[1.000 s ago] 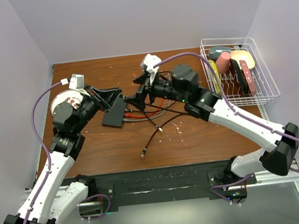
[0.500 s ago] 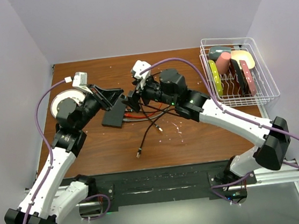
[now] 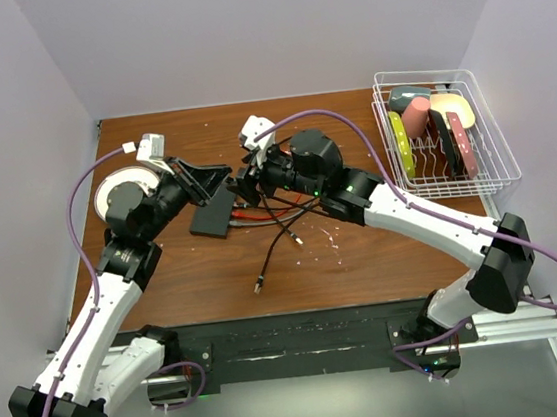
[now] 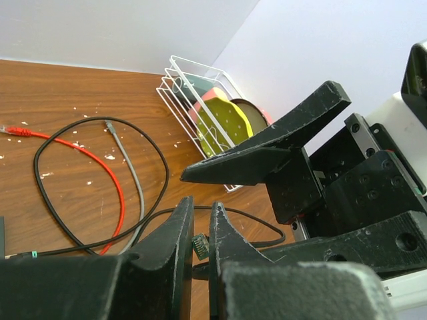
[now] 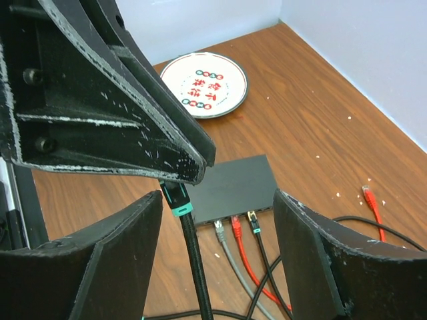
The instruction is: Insert the plug into the switch port
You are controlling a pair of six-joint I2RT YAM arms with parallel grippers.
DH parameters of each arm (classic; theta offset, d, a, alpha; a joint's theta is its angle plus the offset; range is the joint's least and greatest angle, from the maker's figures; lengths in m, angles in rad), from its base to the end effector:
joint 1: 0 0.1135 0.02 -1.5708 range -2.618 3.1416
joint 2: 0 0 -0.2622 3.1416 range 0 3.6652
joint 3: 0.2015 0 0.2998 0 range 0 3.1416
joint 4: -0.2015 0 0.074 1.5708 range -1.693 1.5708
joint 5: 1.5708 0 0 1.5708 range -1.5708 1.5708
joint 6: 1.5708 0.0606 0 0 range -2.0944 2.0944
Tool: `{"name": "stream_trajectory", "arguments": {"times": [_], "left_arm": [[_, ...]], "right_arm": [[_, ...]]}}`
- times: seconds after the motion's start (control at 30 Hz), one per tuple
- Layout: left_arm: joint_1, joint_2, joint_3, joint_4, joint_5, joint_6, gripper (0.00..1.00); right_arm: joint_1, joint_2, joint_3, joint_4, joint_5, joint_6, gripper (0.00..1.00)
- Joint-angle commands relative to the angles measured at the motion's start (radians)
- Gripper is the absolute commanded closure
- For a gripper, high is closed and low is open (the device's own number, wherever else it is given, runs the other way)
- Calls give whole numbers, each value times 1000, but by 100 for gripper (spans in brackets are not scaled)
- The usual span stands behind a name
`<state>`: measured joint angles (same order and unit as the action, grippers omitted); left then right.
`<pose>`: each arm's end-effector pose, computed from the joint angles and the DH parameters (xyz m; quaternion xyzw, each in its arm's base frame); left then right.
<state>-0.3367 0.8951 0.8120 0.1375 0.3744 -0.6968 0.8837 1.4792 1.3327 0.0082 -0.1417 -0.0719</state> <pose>0.2607 -0.1147 0.3606 0.0120 0.6889 -0.4637 0.5570 0.2649 0.3364 0.3726 -0.3872 0.6468 0.3076 0.5806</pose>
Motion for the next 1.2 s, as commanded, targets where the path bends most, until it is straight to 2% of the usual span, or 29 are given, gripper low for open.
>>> {"name": "stream_trajectory", "arguments": {"times": [0.0,0.03,0.07,0.17,0.2,0.23,0.27,0.37,0.43,0.57,0.63,0.67,0.83,0.97,1.07,1.17], "left_arm": [[-4,4,50,22,17,5,100],[-4,5,52,25,20,5,100],[-4,7,50,28,26,3,100],[-4,5,50,31,32,2,100],[-4,5,50,31,31,2,100],[-4,4,49,31,31,2,100],[-4,4,50,31,32,3,100],[-4,5,50,28,32,8,100],[-2,5,49,31,31,14,100],[-4,13,32,57,18,17,100],[-4,19,27,65,14,26,92],[-4,22,26,65,11,31,81],[-2,42,32,28,-29,66,54],[-2,47,53,-32,-103,103,22],[-2,39,49,-47,-140,121,13],[-2,34,44,-62,-185,141,9]], "right_arm": [[4,-34,5,56,2,1,32],[3,-30,6,55,5,1,43],[3,-27,10,53,8,1,46],[4,-10,20,44,2,-2,48],[3,-5,23,42,2,-2,52],[3,-2,26,38,2,-2,58],[3,1,28,36,2,0,75],[3,-6,26,41,1,0,94],[1,-11,23,42,2,-2,100],[3,-23,11,42,5,-3,100],[3,-30,2,42,5,-5,100],[1,-33,-1,42,8,-6,100],[3,-36,-23,42,22,-9,100],[3,-25,-38,39,39,-11,100],[-8,1,-49,41,57,-14,100],[-31,47,-43,35,53,-9,100]]}}
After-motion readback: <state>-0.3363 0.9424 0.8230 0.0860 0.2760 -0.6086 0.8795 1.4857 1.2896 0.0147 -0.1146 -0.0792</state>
